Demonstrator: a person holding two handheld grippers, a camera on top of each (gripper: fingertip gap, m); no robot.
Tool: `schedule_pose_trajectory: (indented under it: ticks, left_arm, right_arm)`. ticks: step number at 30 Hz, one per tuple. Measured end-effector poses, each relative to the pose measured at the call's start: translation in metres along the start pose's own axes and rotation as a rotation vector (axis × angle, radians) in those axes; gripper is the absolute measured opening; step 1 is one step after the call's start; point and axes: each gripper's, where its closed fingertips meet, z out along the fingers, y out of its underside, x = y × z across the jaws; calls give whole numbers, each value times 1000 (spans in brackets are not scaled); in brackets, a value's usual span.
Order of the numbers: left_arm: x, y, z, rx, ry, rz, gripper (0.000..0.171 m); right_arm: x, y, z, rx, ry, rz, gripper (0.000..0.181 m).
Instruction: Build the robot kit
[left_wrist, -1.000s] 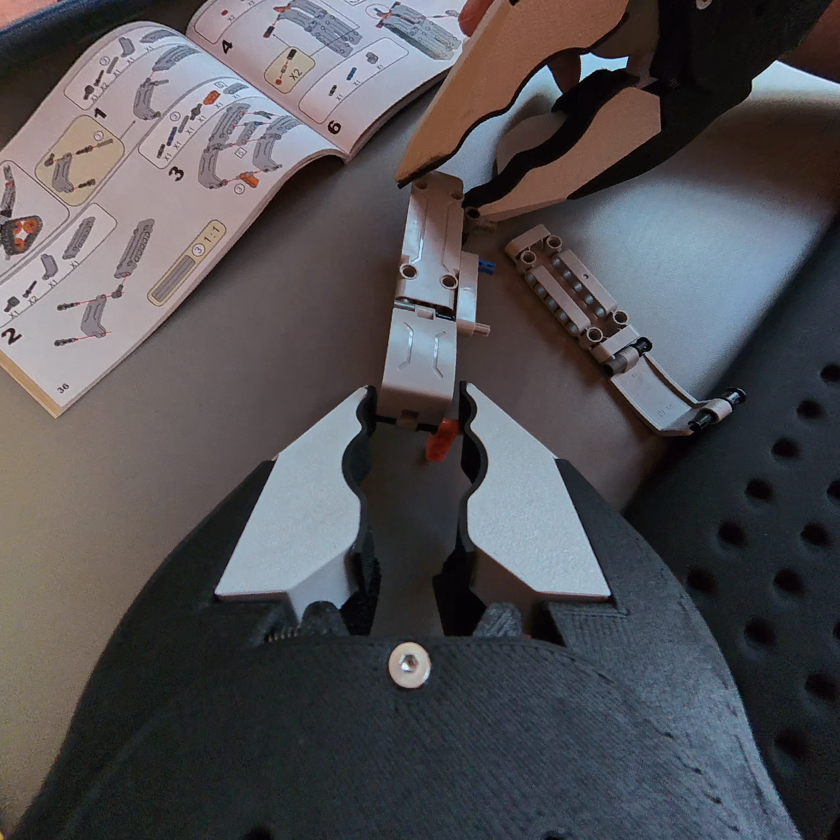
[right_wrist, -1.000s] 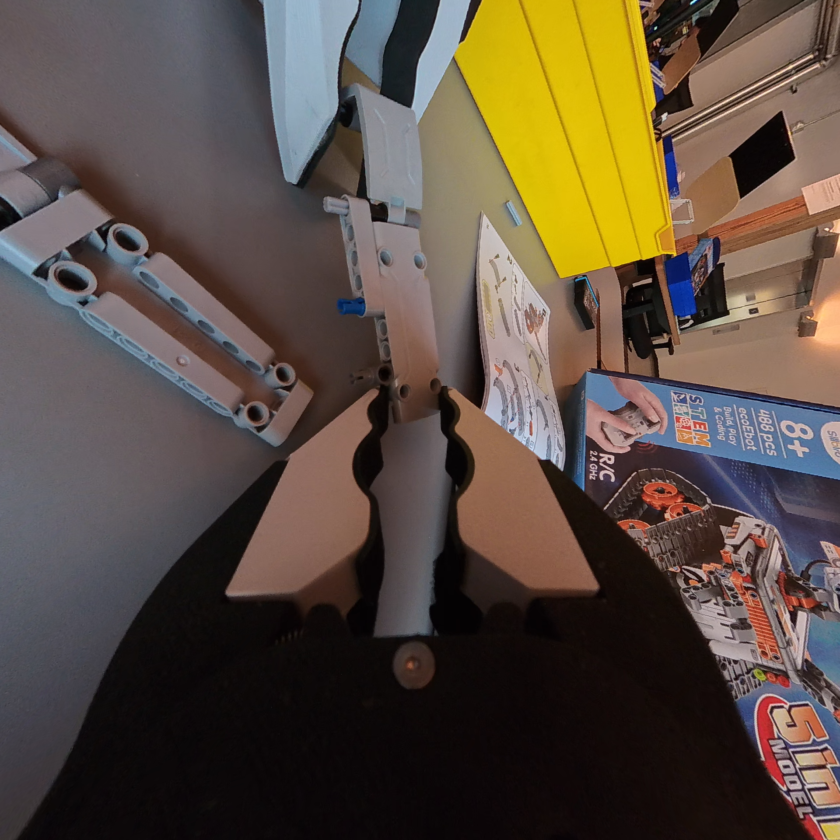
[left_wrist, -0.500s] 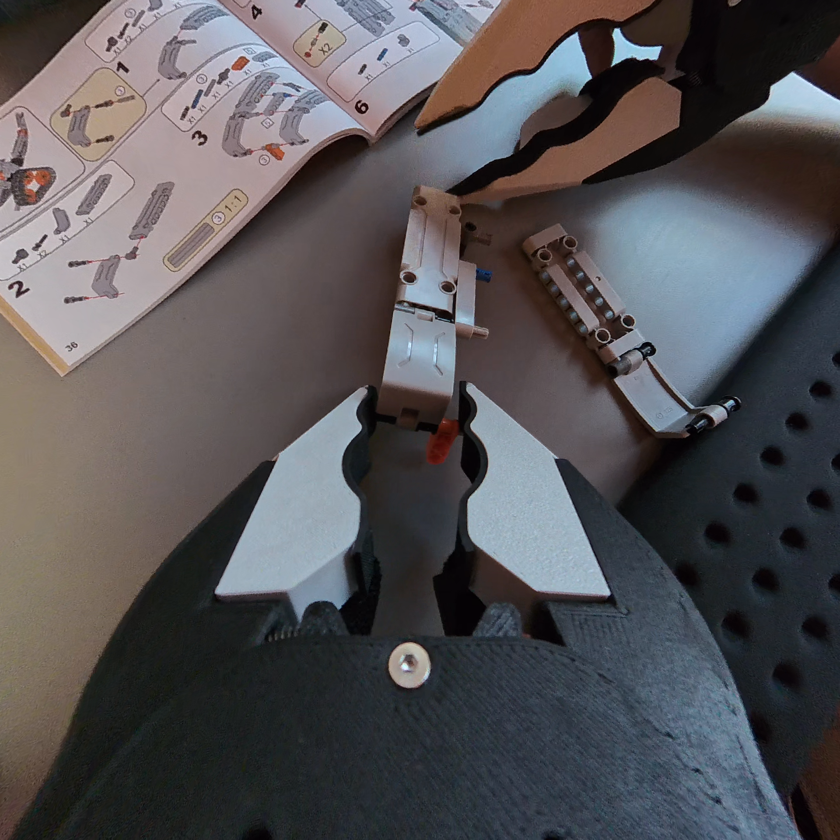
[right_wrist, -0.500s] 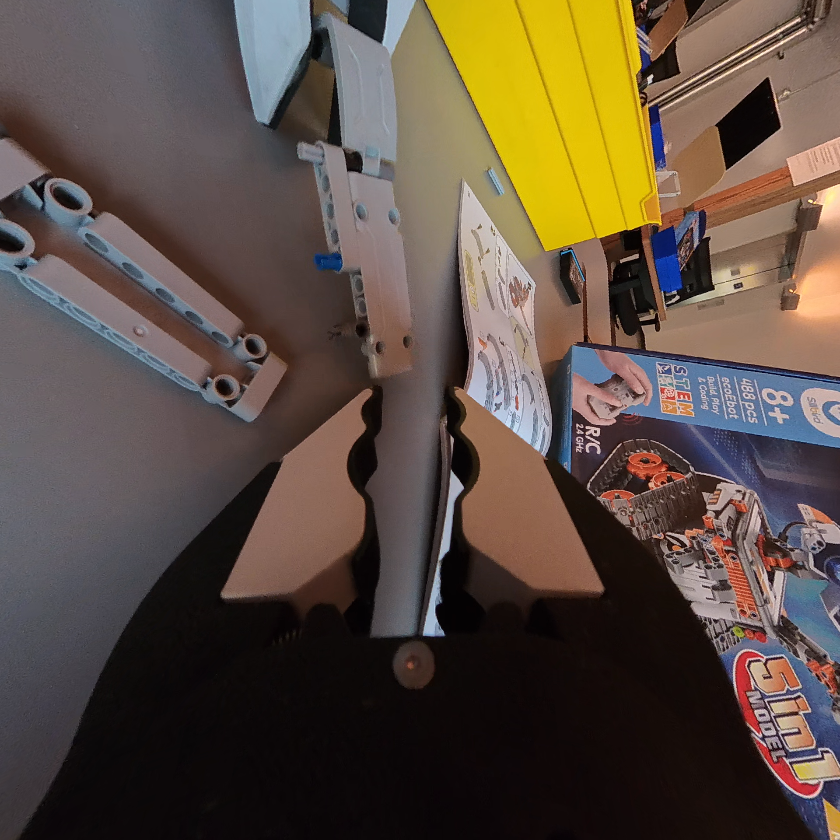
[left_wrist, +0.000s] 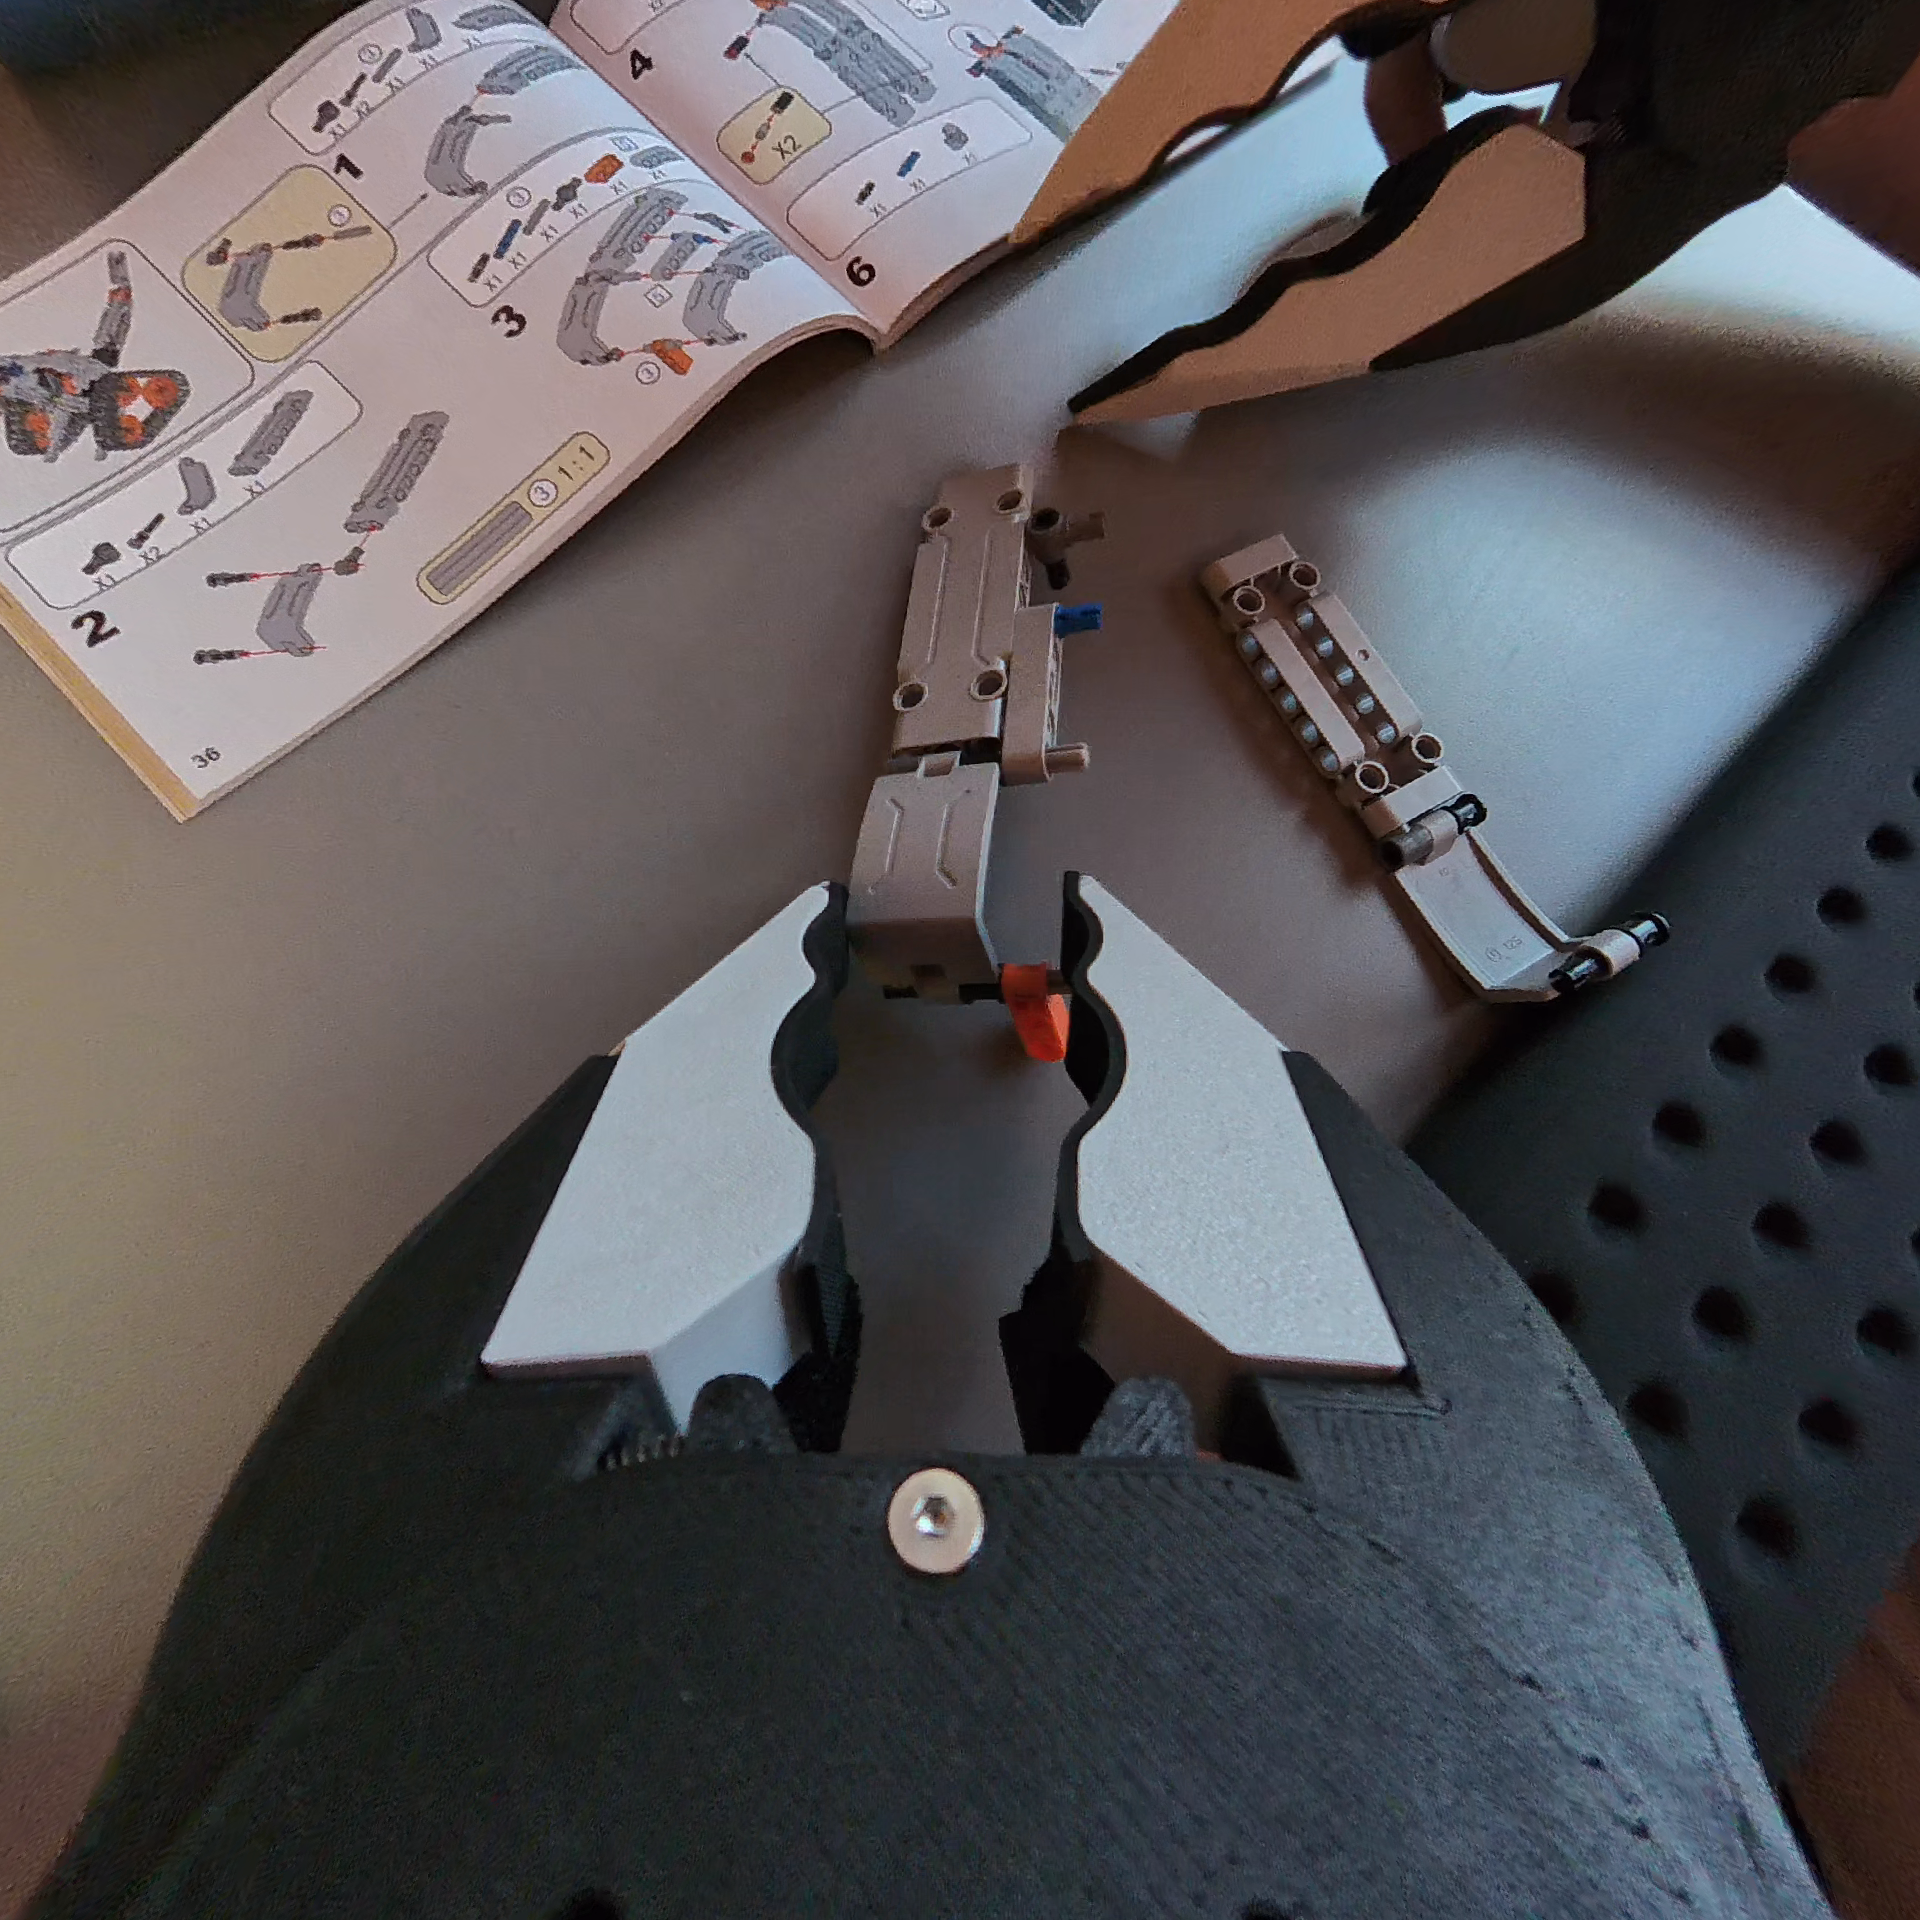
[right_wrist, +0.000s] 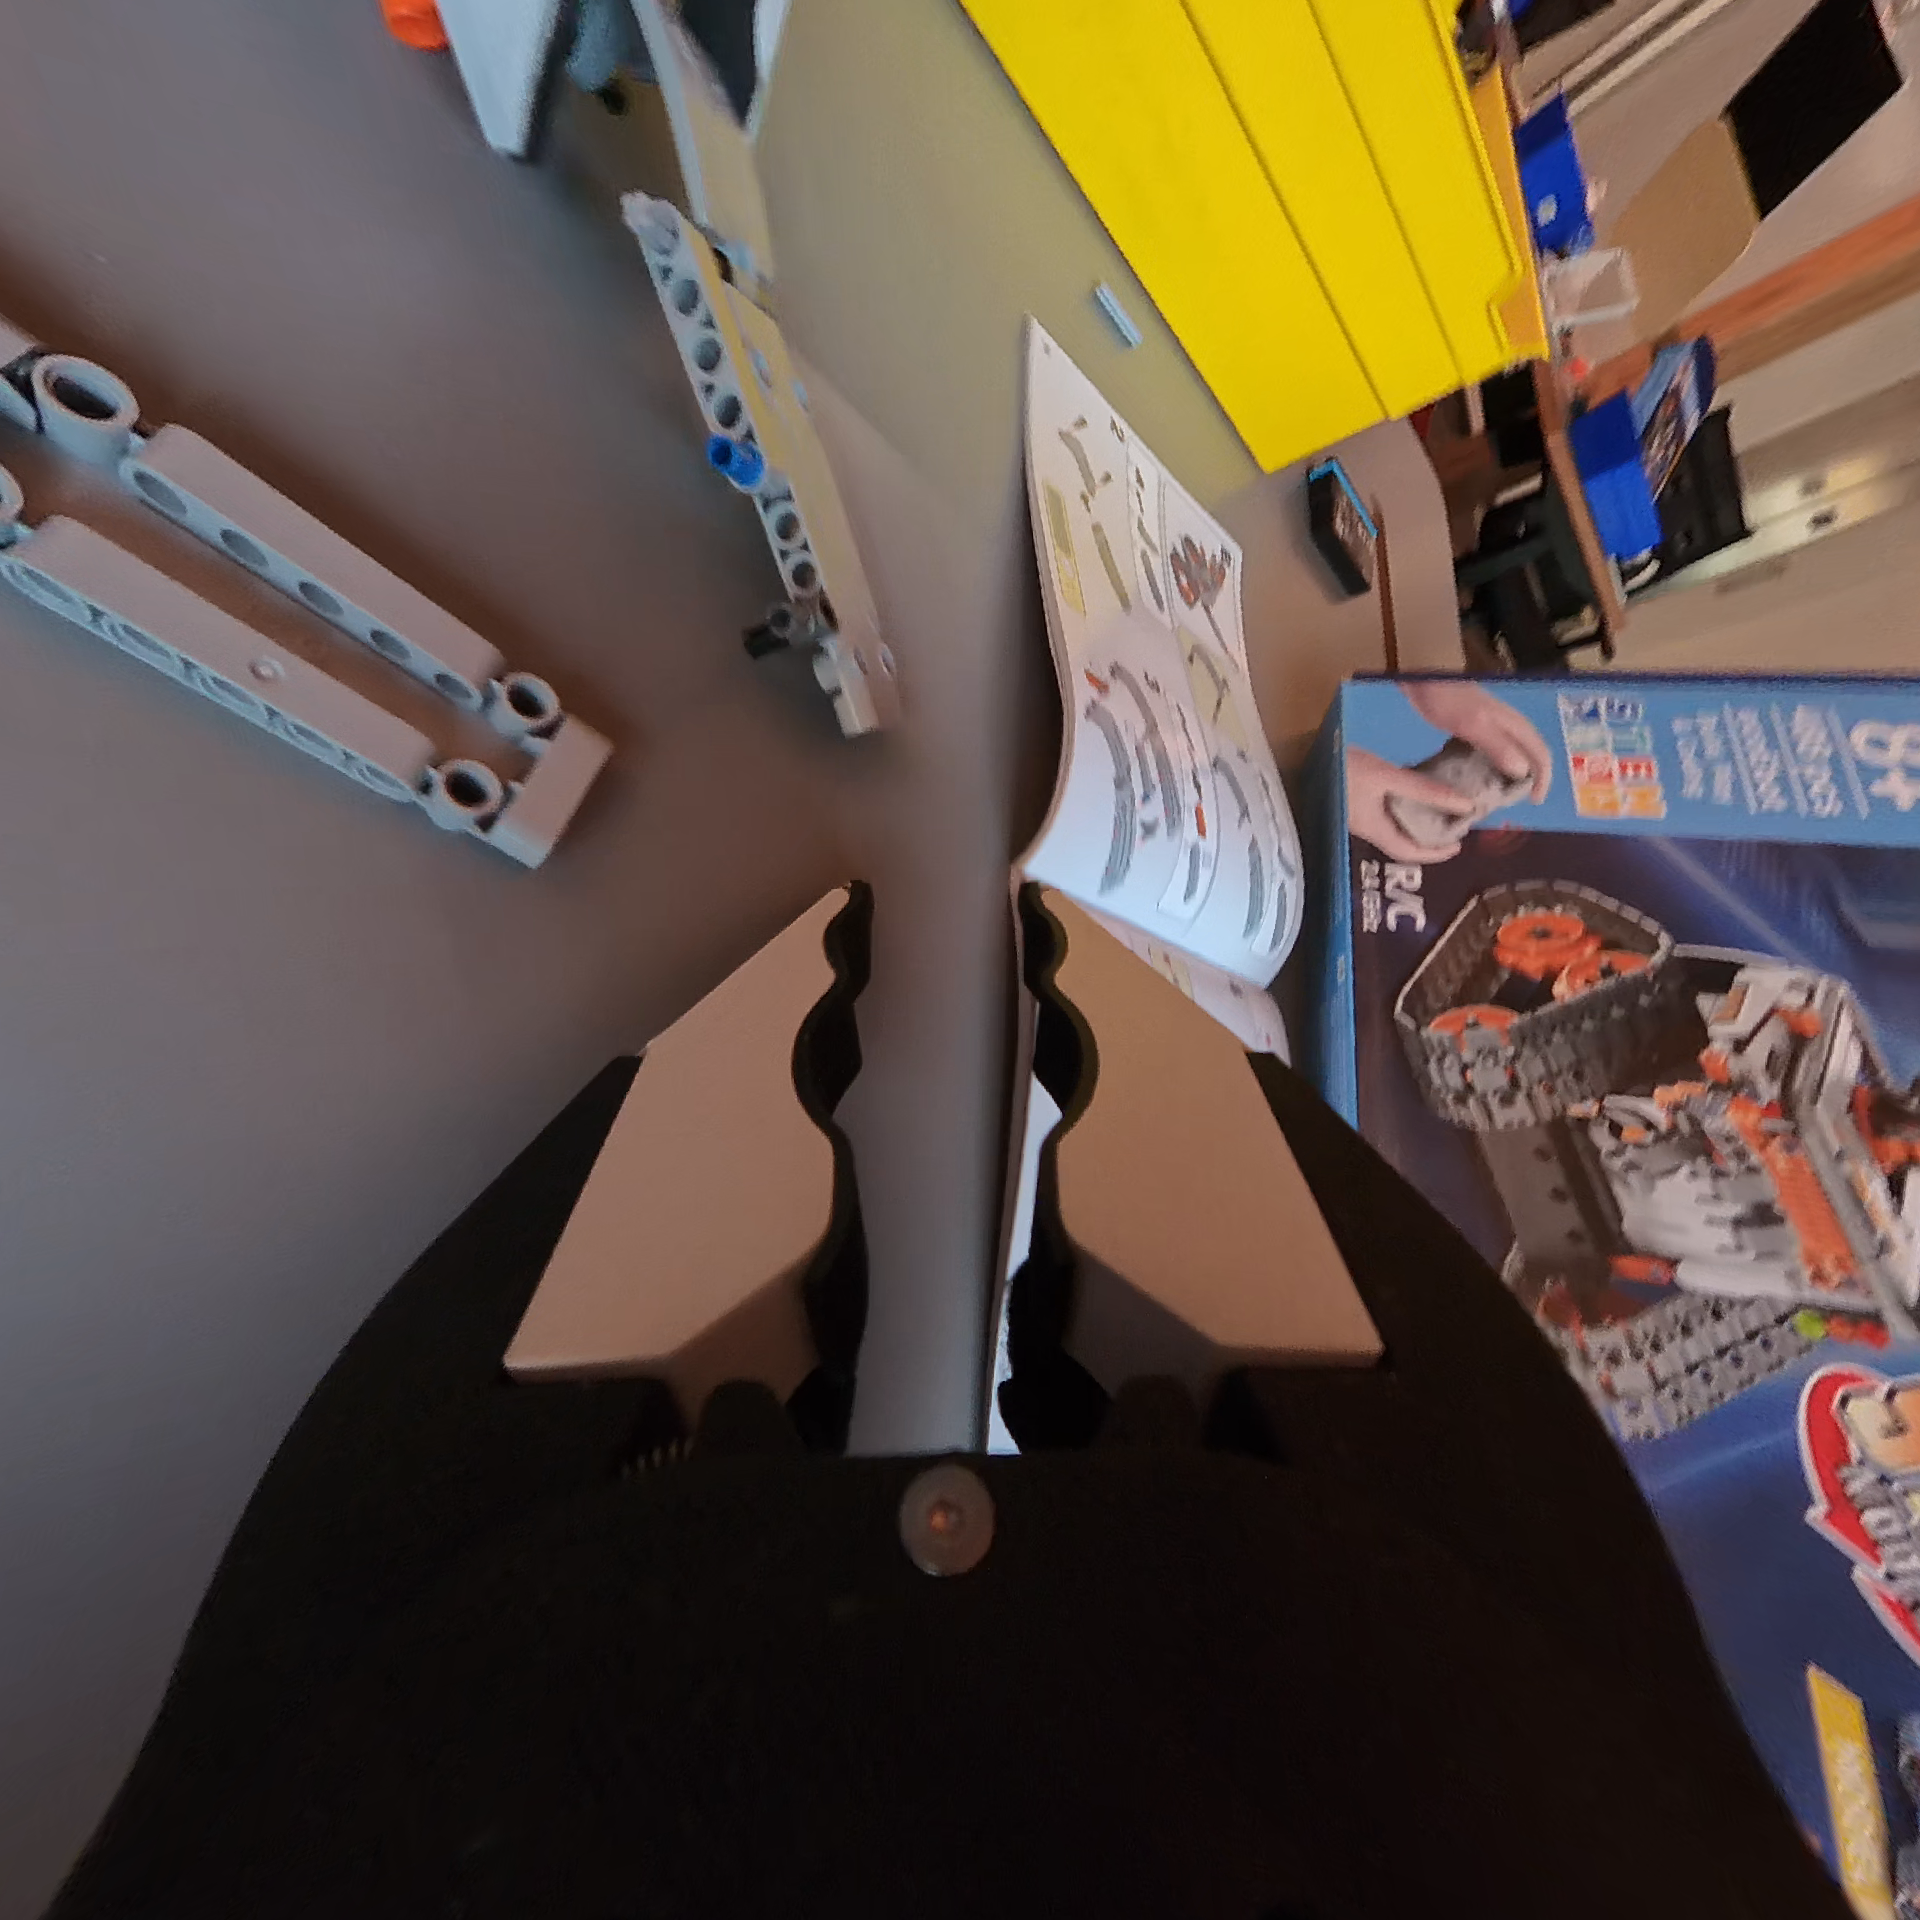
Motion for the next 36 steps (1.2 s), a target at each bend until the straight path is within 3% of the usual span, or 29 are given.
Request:
schedule_pose_trajectory:
  ticks: [12, 22, 28, 36]
  left_arm:
    - [4, 2, -5, 38, 37, -12, 40]
    - [5, 2, -7, 76, 87, -37, 39]
    - [6, 0, -7, 76, 85, -20, 35]
    - [11, 2, -5, 46, 52, 57, 26]
  right_arm:
    - [13, 13, -38, -27, -82, 318, 31]
    - [-21, -36, -46, 117, -369, 844, 39]
    - [-35, -36, -31, 67, -386, 971, 35]
    - [-44, -32, -19, 24, -392, 960, 35]
